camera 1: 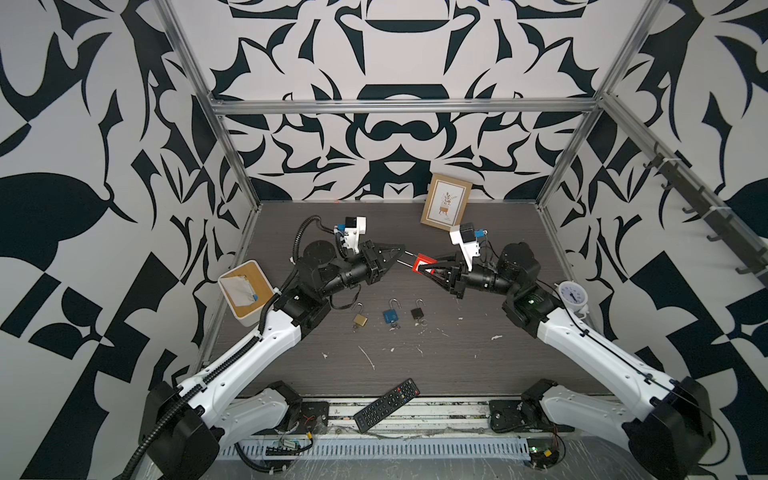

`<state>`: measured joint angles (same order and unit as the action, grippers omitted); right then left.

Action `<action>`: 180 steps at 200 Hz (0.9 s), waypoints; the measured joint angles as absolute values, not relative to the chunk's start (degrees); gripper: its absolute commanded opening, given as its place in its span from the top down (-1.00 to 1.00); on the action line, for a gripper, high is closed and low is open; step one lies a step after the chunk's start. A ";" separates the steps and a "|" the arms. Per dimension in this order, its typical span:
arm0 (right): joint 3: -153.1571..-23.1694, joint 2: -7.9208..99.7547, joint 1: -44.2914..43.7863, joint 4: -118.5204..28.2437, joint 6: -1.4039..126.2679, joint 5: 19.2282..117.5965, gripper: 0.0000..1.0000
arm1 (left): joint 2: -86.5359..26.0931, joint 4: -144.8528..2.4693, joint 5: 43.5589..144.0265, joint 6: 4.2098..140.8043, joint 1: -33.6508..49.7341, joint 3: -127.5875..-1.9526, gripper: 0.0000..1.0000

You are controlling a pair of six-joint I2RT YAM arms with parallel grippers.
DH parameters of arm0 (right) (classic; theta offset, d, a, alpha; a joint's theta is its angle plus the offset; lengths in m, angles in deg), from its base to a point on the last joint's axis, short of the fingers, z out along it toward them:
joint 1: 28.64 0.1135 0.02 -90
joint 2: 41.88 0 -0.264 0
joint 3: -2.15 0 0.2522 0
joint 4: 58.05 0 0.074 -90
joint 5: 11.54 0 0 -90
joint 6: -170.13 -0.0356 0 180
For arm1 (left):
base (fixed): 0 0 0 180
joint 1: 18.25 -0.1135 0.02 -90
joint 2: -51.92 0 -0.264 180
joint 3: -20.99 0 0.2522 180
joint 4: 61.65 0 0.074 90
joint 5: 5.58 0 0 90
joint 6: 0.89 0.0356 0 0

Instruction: Lock with the key

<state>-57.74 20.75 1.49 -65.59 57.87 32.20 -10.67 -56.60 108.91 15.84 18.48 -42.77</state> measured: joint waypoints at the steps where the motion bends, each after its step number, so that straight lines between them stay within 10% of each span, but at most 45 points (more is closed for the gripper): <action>1: -57.74 20.75 1.47 -65.57 57.78 32.12 1.00 | -10.62 -56.65 108.96 15.99 18.46 -42.77 1.00; 180: -60.25 31.50 -3.45 -82.88 27.14 8.14 1.00 | -5.79 -47.95 109.15 27.07 18.61 -35.36 1.00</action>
